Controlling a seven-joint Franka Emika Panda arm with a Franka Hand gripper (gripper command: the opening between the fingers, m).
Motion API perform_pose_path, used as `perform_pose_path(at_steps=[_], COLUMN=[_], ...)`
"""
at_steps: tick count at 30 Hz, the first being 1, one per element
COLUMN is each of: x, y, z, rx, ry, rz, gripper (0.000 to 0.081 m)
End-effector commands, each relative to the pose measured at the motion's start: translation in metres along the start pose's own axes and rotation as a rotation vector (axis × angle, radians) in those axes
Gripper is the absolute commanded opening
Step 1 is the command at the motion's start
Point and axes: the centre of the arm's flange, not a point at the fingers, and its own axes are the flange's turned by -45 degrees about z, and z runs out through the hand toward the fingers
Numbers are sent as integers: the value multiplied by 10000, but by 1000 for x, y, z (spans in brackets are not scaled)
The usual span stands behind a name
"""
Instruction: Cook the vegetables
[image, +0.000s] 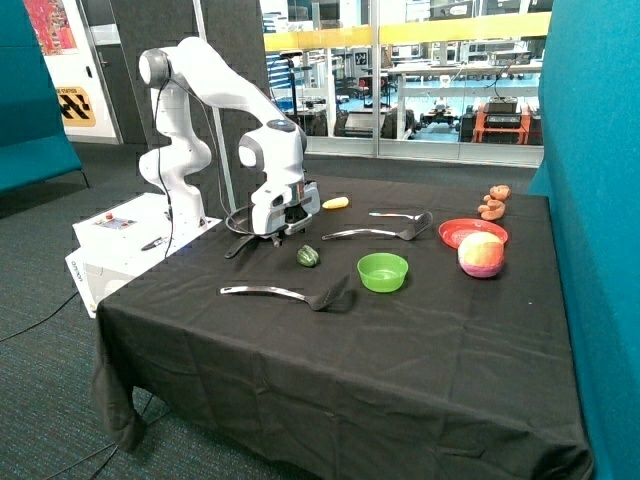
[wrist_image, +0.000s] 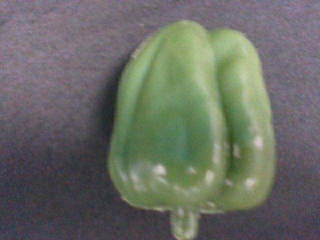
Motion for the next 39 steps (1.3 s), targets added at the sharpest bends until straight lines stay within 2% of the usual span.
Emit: perform_pose_path(at_steps=[1, 12, 31, 39], x=[12, 18, 28, 26], y=[-16, -14, -22, -27], z=[2, 11, 31, 40], rx=[-24, -24, -24, -24], ry=[3, 4, 4, 3], rz=[-286, -32, -38, -73], gripper=[742, 733, 715, 699])
